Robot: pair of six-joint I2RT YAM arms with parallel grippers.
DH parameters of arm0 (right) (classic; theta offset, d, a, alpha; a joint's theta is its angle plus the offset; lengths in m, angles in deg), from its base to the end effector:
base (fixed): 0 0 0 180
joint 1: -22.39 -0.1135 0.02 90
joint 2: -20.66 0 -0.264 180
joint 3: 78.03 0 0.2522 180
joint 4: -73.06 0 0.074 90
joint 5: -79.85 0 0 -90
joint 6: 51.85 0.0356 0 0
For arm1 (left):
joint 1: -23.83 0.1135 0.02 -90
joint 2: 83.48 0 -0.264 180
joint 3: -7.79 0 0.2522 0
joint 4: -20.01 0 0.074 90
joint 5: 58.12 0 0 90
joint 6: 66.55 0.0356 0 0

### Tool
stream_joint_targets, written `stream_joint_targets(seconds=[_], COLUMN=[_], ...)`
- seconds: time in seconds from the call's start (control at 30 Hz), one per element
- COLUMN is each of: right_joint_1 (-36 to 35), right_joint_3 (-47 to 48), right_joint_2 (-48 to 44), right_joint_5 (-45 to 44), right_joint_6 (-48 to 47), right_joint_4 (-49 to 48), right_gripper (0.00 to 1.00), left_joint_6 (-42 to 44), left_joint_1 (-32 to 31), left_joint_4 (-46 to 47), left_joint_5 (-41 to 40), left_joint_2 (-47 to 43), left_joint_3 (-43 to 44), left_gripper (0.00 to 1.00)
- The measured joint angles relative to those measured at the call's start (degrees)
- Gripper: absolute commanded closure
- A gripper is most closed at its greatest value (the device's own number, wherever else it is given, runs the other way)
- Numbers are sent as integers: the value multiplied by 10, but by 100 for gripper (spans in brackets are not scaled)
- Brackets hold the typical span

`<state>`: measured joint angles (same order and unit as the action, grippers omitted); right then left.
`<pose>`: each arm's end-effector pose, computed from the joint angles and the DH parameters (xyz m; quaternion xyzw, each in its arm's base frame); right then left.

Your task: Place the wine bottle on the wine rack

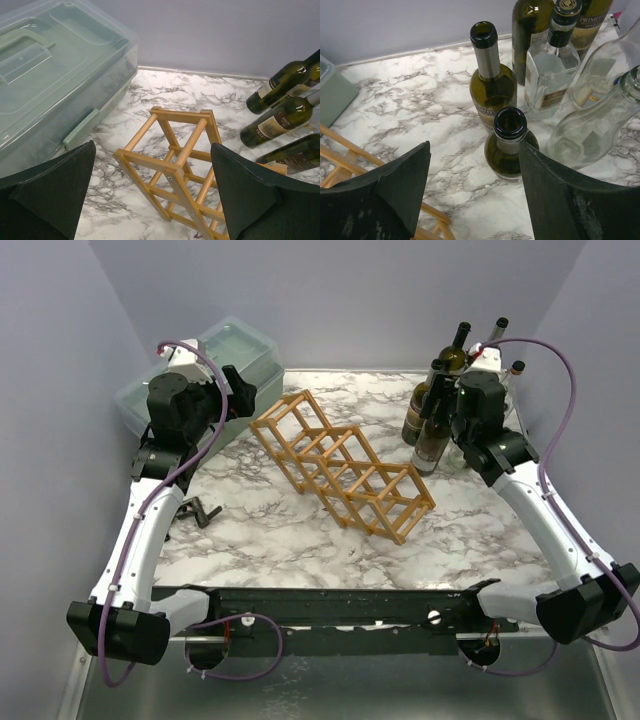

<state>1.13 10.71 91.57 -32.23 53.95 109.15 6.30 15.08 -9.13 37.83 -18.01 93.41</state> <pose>0.2615 0.0874 0.4067 0.0742 0.7998 0.0356 0.5946 0.2517 -0.0425 0.4235 -0.0220 0.7598 -0.1838 0.6233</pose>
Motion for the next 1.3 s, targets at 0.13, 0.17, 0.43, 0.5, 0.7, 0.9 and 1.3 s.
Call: stream_joint_targets(seconds=[0.13, 0.17, 0.43, 0.5, 0.7, 0.9, 1.3], right_joint_1=[9, 14, 45, 47, 48, 48, 48], right_joint_3=[-17, -24, -67, -83, -114, -119, -125], right_joint_2=[8, 8, 26, 29, 41, 66, 116], right_joint_5=[-17, -19, -27, -28, -41, -53, -68], right_joint_6=[0, 0, -4, -9, -26, -37, -62], right_joint_4=[-15, -21, -66, -85, -142, -183, -226], right_gripper=[26, 26, 34, 35, 36, 38, 48], left_joint_6=[-7, -10, -19, -21, -21, -21, -22], left_joint_1=[0, 0, 0, 0, 0, 0, 0], left_joint_4=[8, 10, 20, 21, 21, 21, 21], left_joint_5=[11, 16, 30, 34, 37, 37, 38], left_joint_2=[1, 2, 11, 14, 17, 17, 19], left_joint_3=[-1, -1, -4, -4, -4, -4, -4], left_gripper=[1, 1, 1, 1, 1, 1, 1])
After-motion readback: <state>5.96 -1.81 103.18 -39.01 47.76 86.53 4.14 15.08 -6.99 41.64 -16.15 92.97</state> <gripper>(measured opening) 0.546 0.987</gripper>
